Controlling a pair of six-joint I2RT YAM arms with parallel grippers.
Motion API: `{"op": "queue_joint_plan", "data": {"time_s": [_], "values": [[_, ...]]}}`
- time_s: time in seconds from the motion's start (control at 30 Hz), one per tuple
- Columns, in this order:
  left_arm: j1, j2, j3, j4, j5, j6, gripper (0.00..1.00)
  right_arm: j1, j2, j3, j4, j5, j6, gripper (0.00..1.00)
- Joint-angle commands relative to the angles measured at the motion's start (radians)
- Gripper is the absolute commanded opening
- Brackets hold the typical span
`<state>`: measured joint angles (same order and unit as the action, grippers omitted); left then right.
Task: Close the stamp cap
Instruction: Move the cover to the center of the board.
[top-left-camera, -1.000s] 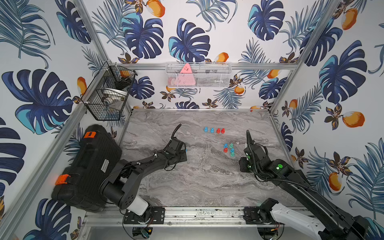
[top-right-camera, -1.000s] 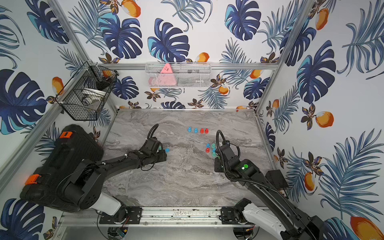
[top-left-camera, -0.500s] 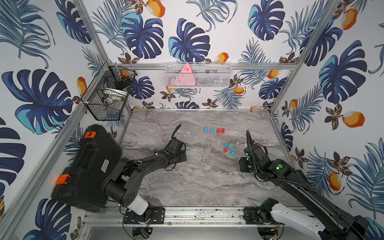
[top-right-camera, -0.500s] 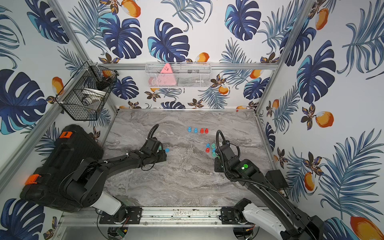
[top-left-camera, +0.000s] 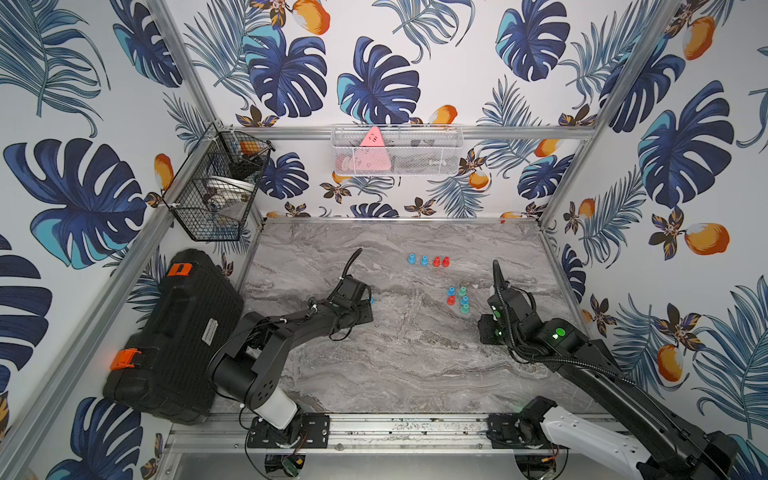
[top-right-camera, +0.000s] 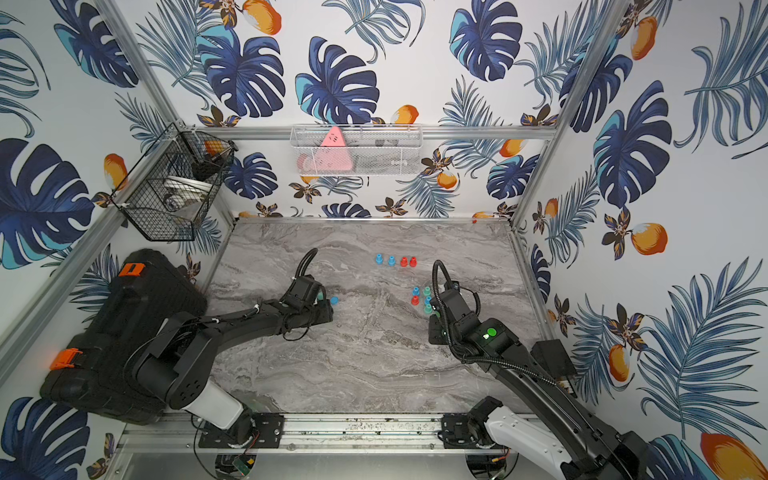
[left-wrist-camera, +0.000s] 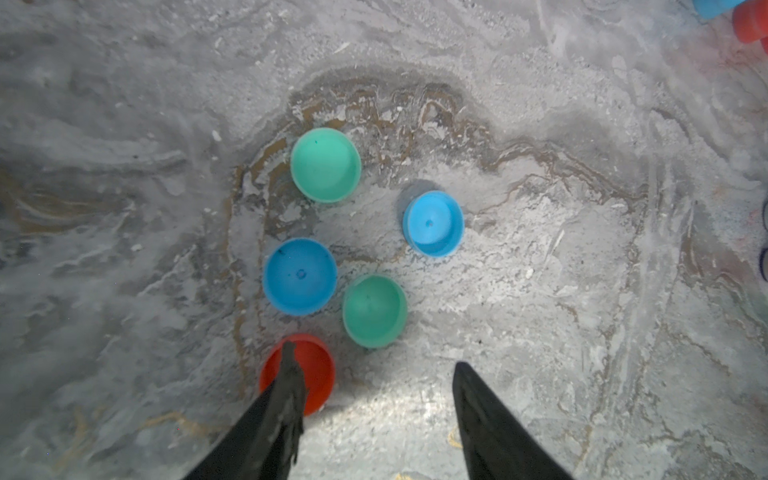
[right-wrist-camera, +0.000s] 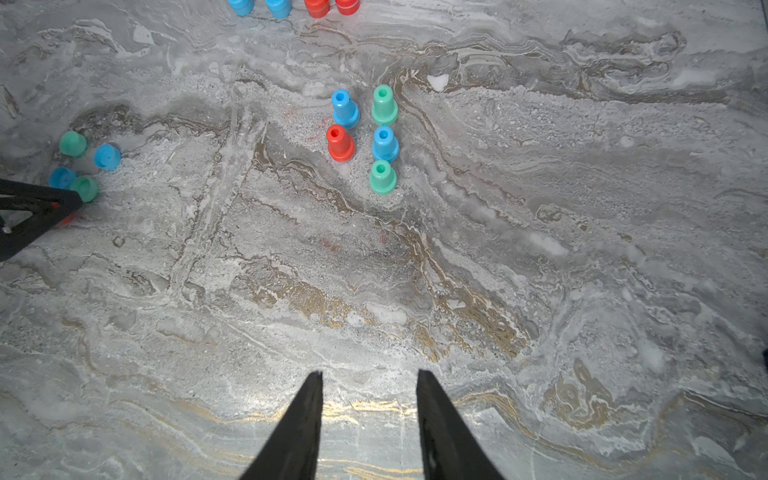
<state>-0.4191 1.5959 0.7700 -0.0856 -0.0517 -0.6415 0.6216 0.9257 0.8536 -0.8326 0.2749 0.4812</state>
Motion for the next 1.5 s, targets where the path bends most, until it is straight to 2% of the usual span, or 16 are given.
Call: {"op": "queue_joint_plan", "data": {"time_s": [0.0, 0.33, 0.77, 1.1, 1.47], "values": [[0.002, 0.009, -0.013, 0.027, 0.005, -0.015, 0.61, 0.002, -0.003, 0.001, 0.018, 0.014, 0.007, 0.41], [-0.021, -0.007, -0.086, 0.042, 0.026, -0.026, 0.61, 0.001, -0.010, 0.000, 0.021, 0.016, 0.007, 0.40], [-0.220, 0.010, -0.121, 0.052, -0.026, -0.095, 0.61, 0.003, -0.024, -0.002, 0.021, 0.020, 0.008, 0.41], [-0.353, 0.112, -0.007, 0.048, -0.033, -0.116, 0.60, 0.006, -0.037, -0.004, 0.021, 0.023, 0.010, 0.41], [-0.383, 0.245, 0.168, 0.010, -0.033, -0.076, 0.60, 0.012, -0.040, -0.003, 0.018, 0.029, 0.010, 0.41]]}}
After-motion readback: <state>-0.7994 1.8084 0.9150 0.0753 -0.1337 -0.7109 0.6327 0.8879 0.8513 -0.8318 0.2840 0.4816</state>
